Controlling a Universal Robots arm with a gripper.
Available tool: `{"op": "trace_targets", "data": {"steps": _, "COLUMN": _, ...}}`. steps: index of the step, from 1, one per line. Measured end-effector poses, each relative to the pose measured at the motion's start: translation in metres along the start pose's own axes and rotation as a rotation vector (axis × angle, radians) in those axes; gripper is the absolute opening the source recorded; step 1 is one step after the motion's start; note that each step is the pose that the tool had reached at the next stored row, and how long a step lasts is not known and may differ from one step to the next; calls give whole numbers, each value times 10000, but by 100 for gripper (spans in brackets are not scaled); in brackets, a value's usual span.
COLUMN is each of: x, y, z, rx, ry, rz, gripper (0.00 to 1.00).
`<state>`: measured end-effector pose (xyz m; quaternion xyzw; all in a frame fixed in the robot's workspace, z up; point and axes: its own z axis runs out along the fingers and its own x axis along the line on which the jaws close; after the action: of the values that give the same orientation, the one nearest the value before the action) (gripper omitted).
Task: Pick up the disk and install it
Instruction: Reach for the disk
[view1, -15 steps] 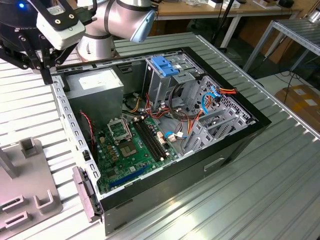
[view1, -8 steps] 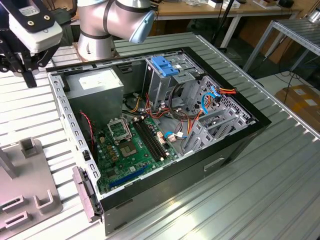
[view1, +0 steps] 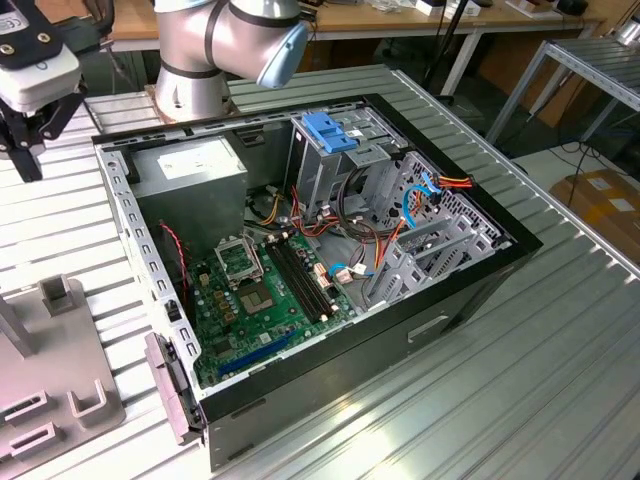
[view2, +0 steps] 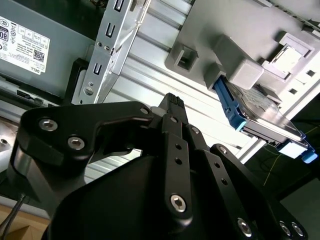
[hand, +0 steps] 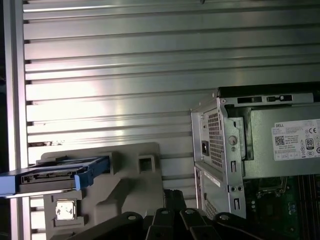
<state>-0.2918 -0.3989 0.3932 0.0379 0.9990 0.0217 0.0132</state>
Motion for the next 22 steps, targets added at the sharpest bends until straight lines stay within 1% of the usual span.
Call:
{"op": "trace_targets", "data": {"steps": 5, "x": 90, "y": -7, "z": -3, "rx": 1, "ry": 1, "rz": 0, "gripper": 11}}
{"op": "trace_targets", "data": {"steps": 7, "x": 144, "y": -11, "z": -4, "rx": 0, "ry": 0, "rz": -1, "gripper": 11}}
{"op": "trace_targets", "data": {"steps": 9, "x": 184, "y": -14, "z": -4, "rx": 0, "ry": 0, "rz": 0, "gripper": 11}}
{"op": "trace_targets", "data": {"steps": 11, "x": 263, "y": -20, "z": -6, "rx": 0, "ry": 0, "rz": 0, "gripper": 11}}
{"op": "trace_targets", "data": {"steps": 17, "x": 283, "y": -21, "z": -7, "rx": 0, "ry": -1, "rz": -1, "gripper": 11}}
{"op": "trace_targets", "data": {"steps": 22, "x": 284, "y": -22, "z": -7, "rx": 0, "ry": -1, "rz": 0, "gripper": 11}}
